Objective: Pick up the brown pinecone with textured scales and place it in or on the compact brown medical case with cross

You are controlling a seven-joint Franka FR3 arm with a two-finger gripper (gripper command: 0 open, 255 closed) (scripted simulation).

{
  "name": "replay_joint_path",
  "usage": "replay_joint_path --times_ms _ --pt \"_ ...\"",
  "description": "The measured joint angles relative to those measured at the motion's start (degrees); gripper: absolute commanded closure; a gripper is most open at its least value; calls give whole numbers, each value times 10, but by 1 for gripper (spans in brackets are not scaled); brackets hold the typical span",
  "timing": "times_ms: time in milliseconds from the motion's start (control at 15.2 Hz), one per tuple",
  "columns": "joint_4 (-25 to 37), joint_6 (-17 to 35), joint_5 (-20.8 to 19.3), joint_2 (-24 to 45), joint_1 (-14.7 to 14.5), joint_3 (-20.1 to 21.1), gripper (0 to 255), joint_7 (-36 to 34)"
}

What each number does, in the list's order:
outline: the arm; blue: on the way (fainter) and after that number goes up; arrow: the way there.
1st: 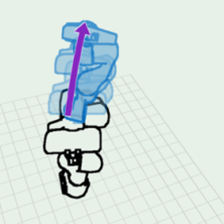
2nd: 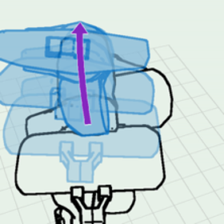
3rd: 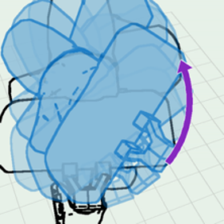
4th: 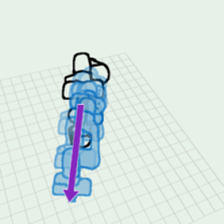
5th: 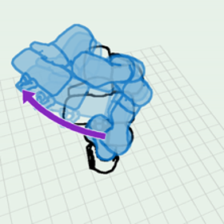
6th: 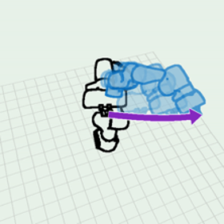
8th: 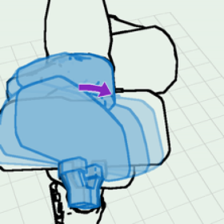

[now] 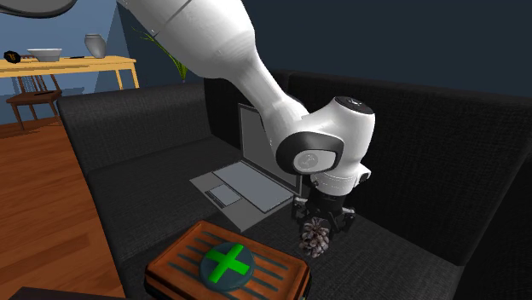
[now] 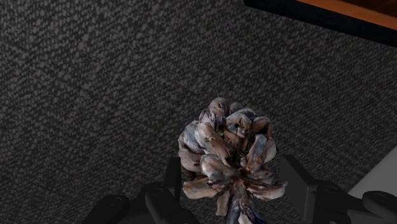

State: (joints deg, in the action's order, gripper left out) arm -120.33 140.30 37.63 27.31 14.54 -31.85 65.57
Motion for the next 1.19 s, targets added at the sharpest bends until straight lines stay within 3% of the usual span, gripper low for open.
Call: replay_joint_path --times_ms 1188 --pt "2 -75 -103 -98 -45 -60 255 -79"
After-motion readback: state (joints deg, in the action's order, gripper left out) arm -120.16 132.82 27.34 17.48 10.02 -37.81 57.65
